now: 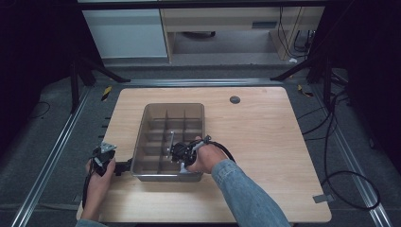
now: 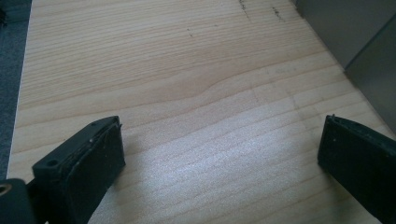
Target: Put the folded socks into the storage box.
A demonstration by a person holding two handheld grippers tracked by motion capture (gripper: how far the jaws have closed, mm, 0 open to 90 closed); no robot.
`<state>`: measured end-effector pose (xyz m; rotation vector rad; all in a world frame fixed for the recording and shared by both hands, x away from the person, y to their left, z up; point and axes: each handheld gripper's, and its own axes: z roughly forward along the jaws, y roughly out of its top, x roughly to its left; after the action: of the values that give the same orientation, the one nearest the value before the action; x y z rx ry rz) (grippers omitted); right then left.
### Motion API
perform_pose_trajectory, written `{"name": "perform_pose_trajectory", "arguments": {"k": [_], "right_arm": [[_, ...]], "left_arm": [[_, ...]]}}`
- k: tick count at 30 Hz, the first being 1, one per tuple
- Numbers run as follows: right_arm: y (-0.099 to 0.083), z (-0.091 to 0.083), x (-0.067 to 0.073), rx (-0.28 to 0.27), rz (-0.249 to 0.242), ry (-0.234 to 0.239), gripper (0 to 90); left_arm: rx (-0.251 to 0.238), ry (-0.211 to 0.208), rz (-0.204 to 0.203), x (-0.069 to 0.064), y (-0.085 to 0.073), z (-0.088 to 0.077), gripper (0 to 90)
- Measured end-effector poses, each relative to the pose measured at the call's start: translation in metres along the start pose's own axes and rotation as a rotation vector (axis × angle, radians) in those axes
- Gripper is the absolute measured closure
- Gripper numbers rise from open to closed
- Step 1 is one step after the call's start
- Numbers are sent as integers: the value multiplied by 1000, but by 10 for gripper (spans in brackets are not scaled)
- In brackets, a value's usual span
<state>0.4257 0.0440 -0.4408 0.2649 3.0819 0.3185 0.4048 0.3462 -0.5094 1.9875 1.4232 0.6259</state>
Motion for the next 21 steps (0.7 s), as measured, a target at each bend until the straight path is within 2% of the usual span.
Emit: {"name": "perform_pose_trajectory", "arguments": {"k": [5,11,16,21], "right_arm": [[3,5,3,20,3,-28,900],[5,6,4,35,21,-39,900],[5,5,4,22,20,-50,900],[-1,-4,4,-28,18,-54,900]], "left_arm": [[-3,0,-4,0,0,0,0],[-1,0,-1,0,0,0,0],[-3,0,-2,0,0,0,0],[-2,0,-3,0,0,0,0]]}}
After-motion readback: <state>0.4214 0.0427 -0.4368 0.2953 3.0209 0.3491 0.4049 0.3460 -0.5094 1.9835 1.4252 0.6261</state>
